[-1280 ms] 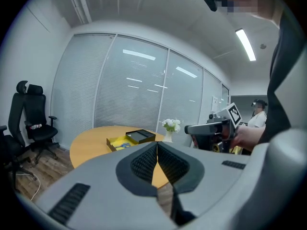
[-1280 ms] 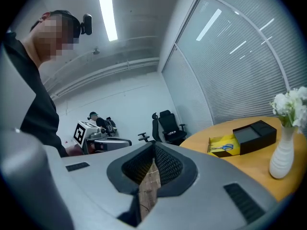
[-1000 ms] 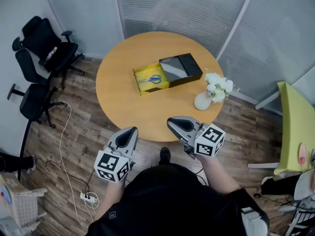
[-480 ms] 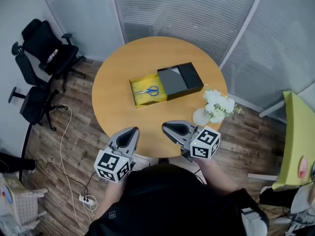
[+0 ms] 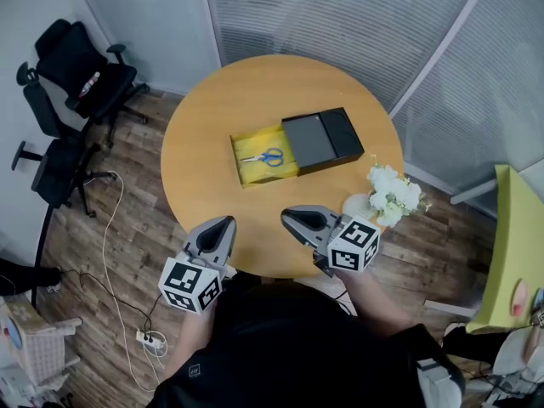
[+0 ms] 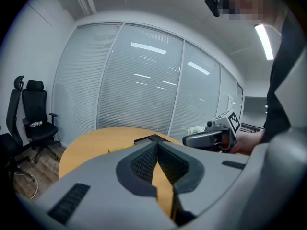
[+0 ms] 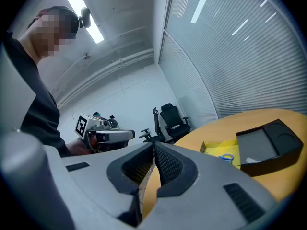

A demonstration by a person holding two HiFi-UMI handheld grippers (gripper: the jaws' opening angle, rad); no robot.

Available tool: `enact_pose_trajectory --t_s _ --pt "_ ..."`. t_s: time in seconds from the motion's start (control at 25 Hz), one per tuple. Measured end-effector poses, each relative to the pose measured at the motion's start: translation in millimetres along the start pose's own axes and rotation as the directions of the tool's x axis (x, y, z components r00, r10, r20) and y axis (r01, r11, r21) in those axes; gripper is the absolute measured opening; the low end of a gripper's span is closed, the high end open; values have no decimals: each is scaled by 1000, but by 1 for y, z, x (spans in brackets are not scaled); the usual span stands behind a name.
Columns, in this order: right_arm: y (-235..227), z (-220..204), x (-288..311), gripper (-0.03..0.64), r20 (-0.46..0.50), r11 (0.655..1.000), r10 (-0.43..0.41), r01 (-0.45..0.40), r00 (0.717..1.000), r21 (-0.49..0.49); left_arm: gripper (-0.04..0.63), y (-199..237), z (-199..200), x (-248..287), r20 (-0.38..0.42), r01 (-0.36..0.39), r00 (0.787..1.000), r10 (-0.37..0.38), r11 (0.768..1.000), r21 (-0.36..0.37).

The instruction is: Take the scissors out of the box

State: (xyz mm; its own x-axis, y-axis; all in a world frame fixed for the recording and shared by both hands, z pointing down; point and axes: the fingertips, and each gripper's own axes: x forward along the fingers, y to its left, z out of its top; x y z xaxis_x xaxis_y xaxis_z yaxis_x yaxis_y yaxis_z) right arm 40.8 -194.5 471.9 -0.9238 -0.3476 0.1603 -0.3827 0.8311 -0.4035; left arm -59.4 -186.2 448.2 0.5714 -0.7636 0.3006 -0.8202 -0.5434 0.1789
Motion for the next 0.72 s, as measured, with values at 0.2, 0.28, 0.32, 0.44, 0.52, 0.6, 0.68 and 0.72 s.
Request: enact_pose_trajectory --t_s 0.2,0.28,0.32,0.44,0.52,0.6,0.68,0.72 --pt "-15 9 38 38 -17 999 -35 35 999 -6 14 39 4 8 -11 26 1000 -26 1000 -7" --pt "-25 15 52 38 -29 998 -62 61 998 -29 14 54 9 14 -12 42 999 -42 999 -2" --pt "-30 19 59 38 -36 996 -76 74 996 -43 14 62 12 17 -10 50 999 -50 999 1" --pt "-46 26 77 40 -67 989 -117 111 991 -95 14 81 18 25 -3 72 997 -72 997 7" --pt "-60 26 86 40 -108 982 -145 130 983 -135 15 90 22 30 2 86 996 -86 996 10" --pt "-78 23 94 40 -165 970 -180 148 970 -190 14 98 23 36 3 101 995 -101 995 12" --pt "-100 18 99 40 -220 952 -227 168 949 -257 14 105 23 42 2 114 993 -114 993 4" --pt "-112 14 101 40 -242 943 -249 177 938 -283 14 107 22 46 1 119 993 -119 993 -1"
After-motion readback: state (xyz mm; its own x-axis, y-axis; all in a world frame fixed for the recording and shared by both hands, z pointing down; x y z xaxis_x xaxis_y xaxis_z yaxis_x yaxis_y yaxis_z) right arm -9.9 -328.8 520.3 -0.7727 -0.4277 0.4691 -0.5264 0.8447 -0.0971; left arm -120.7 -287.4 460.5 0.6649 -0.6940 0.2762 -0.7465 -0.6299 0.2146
